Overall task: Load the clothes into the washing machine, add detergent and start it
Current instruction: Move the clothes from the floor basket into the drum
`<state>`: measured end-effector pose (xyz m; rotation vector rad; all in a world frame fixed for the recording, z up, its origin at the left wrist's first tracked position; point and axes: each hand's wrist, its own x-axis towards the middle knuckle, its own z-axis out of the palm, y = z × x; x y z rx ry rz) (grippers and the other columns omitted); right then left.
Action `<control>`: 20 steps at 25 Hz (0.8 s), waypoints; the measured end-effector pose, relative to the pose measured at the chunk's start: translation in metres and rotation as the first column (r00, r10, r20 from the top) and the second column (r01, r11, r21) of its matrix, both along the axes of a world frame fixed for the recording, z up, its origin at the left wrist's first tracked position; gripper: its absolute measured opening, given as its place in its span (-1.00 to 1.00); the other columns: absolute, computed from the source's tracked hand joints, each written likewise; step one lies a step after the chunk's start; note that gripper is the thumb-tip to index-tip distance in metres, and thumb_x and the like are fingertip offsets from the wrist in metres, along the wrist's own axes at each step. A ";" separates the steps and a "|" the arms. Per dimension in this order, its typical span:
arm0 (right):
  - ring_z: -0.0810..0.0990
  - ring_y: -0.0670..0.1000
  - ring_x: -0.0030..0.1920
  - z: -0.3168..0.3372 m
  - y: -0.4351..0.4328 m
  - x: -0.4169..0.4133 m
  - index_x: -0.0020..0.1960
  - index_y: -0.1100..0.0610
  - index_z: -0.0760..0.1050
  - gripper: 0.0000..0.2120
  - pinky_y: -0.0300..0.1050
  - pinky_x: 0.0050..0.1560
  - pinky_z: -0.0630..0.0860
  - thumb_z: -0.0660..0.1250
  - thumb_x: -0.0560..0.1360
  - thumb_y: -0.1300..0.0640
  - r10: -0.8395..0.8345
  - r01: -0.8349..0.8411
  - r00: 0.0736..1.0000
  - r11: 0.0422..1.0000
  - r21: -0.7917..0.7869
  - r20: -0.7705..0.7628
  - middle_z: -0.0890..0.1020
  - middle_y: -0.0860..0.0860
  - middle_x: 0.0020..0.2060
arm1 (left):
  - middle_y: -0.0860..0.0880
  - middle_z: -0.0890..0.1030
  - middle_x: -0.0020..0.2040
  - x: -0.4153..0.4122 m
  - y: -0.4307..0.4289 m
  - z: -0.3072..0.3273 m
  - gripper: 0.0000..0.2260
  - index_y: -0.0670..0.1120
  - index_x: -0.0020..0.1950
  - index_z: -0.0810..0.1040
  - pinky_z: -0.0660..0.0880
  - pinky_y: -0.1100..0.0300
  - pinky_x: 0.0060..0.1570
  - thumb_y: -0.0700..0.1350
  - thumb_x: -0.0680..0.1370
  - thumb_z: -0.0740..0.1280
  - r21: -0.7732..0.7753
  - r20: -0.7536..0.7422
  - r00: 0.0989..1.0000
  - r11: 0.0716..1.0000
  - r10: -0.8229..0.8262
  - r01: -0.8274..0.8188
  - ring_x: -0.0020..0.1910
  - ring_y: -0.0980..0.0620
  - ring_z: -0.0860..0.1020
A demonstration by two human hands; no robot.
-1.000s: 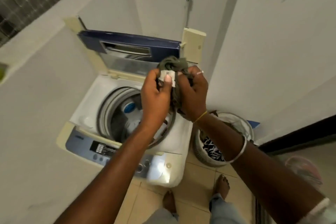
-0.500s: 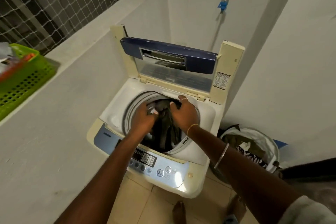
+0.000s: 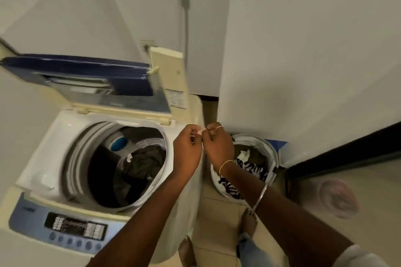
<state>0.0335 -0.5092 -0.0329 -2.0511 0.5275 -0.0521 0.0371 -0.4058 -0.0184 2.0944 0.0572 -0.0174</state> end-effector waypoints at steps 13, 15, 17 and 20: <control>0.55 0.07 0.20 -0.321 -0.194 -0.010 0.28 0.05 0.45 -0.63 0.03 0.27 0.48 0.18 0.56 -0.10 0.068 -0.152 0.866 0.980 -0.131 -0.496 0.57 0.04 0.16 | -0.13 0.64 0.12 0.018 -0.162 -0.310 -0.80 -0.16 0.20 0.60 0.49 0.11 0.19 -0.24 0.60 0.31 0.212 -0.372 0.842 0.847 -0.391 0.487 0.12 -0.08 0.60; 0.47 0.15 0.32 -0.364 -0.206 -0.020 0.37 0.11 0.42 -0.56 0.07 0.36 0.41 0.27 0.53 -0.03 0.079 -0.172 0.825 0.978 -0.116 -0.560 0.51 0.11 0.28 | -0.18 0.59 0.23 0.012 -0.163 -0.360 -0.69 -0.18 0.31 0.55 0.44 0.05 0.30 -0.24 0.57 0.36 0.232 -0.400 0.789 0.781 -0.467 0.580 0.24 -0.15 0.55; 0.31 0.24 0.45 -0.398 -0.215 -0.030 0.51 0.11 0.26 -0.37 0.14 0.45 0.30 0.33 0.52 -0.07 0.116 -0.218 0.774 0.972 -0.090 -0.623 0.33 0.16 0.46 | -0.23 0.49 0.36 0.006 -0.163 -0.405 -0.57 -0.17 0.43 0.45 0.42 -0.06 0.36 -0.11 0.58 0.38 0.265 -0.424 0.740 0.709 -0.523 0.653 0.36 -0.20 0.47; 0.03 0.32 0.54 -0.444 -0.220 -0.043 0.61 0.00 -0.10 0.03 0.27 0.48 0.21 0.46 0.39 -0.23 0.174 -0.295 0.631 0.955 -0.027 -0.756 -0.07 0.17 0.58 | -0.33 0.32 0.48 -0.006 -0.160 -0.466 -0.38 -0.15 0.55 0.28 0.32 -0.21 0.44 0.21 0.61 0.17 0.428 -0.378 0.689 0.544 -0.618 0.722 0.47 -0.30 0.32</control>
